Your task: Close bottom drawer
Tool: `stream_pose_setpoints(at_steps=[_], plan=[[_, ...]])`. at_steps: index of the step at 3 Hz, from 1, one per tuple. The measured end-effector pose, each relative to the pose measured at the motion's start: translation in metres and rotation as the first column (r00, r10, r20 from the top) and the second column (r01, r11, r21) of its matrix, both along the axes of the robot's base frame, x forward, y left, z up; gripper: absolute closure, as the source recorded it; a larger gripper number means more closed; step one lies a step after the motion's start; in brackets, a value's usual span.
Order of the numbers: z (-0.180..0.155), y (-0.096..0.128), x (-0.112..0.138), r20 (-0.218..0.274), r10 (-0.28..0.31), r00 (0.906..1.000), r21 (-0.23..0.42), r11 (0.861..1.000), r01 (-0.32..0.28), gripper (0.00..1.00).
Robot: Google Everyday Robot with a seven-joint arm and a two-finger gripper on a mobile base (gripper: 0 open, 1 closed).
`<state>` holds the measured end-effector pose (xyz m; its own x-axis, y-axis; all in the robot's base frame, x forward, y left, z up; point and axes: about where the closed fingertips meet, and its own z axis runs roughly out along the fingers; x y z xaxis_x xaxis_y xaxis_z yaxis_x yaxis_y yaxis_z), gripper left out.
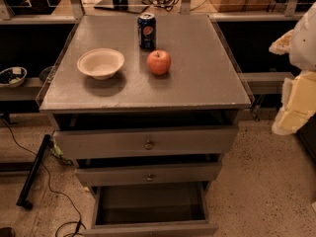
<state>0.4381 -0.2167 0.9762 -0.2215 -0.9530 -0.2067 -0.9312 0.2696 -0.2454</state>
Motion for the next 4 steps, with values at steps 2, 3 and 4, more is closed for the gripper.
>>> stream_pose_setpoints(at_steps=[2, 3, 4], plan=[[0.0000, 0.0000, 0.0000, 0.000, 0.000, 1.0000, 0.000, 1.000, 0.000, 0.19], [0.0000, 0.0000, 0.0000, 0.000, 0.000, 1.0000, 0.000, 1.000, 0.000, 0.42], [0.0000, 0.0000, 0.0000, 0.000, 0.000, 1.0000, 0.000, 1.000, 0.000, 0.65]])
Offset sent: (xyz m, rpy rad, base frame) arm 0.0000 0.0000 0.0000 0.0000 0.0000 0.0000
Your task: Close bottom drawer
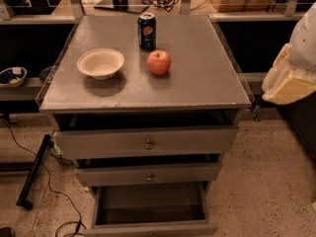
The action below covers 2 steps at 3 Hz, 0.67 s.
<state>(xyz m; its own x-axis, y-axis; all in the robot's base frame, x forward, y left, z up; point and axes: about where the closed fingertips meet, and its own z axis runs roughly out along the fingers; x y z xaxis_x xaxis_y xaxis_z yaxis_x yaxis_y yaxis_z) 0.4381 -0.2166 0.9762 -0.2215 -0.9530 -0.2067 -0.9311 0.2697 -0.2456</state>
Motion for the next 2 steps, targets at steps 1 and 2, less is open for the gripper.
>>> stream_pose_setpoints(at_steps=[1, 2], plan=[[0.0000, 0.0000, 0.0000, 0.000, 0.000, 1.0000, 0.000, 1.000, 0.000, 0.89], [0.0000, 0.0000, 0.0000, 0.000, 0.000, 1.0000, 0.000, 1.000, 0.000, 1.00]])
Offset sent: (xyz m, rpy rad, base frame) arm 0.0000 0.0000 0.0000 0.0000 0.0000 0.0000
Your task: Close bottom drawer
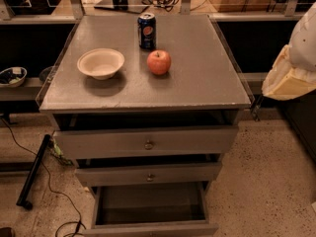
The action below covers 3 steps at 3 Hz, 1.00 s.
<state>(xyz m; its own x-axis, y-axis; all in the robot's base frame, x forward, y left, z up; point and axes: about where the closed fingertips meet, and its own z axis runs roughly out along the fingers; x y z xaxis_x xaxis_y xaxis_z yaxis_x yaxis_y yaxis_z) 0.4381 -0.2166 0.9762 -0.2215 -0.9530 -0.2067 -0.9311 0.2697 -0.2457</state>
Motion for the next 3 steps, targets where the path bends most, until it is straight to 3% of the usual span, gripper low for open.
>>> stream_pose_setpoints(at_steps=[1, 3], plan=[[-0.010, -0.002, -0.005, 0.012, -0.036, 0.9993, -0.009, 0.999, 0.036, 1.00], [-0.127, -0.015, -0.055, -0.064, -0.165, 0.9842, 0.042, 0.985, 0.168, 1.00]])
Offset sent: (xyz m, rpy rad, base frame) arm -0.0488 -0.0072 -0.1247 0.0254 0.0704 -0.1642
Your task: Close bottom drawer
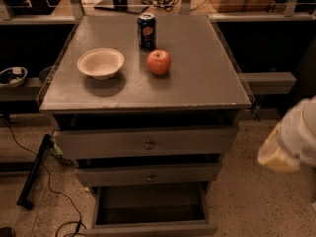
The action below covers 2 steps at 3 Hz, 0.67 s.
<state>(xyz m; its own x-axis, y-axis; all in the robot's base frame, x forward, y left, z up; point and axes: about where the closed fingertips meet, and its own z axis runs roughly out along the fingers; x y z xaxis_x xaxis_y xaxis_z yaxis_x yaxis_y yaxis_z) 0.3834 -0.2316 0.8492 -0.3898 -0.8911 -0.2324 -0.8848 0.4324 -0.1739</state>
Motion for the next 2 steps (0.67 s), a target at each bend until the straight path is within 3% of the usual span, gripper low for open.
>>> stream_pose_setpoints(at_steps=[1, 2], plan=[[-0.096, -0.021, -0.034, -0.097, -0.058, 0.9937, 0.013, 0.998, 0.059, 1.00], [-0.145, -0.027, -0.052, -0.168, -0.063, 0.9838, 0.018, 0.998, 0.067, 1.00]])
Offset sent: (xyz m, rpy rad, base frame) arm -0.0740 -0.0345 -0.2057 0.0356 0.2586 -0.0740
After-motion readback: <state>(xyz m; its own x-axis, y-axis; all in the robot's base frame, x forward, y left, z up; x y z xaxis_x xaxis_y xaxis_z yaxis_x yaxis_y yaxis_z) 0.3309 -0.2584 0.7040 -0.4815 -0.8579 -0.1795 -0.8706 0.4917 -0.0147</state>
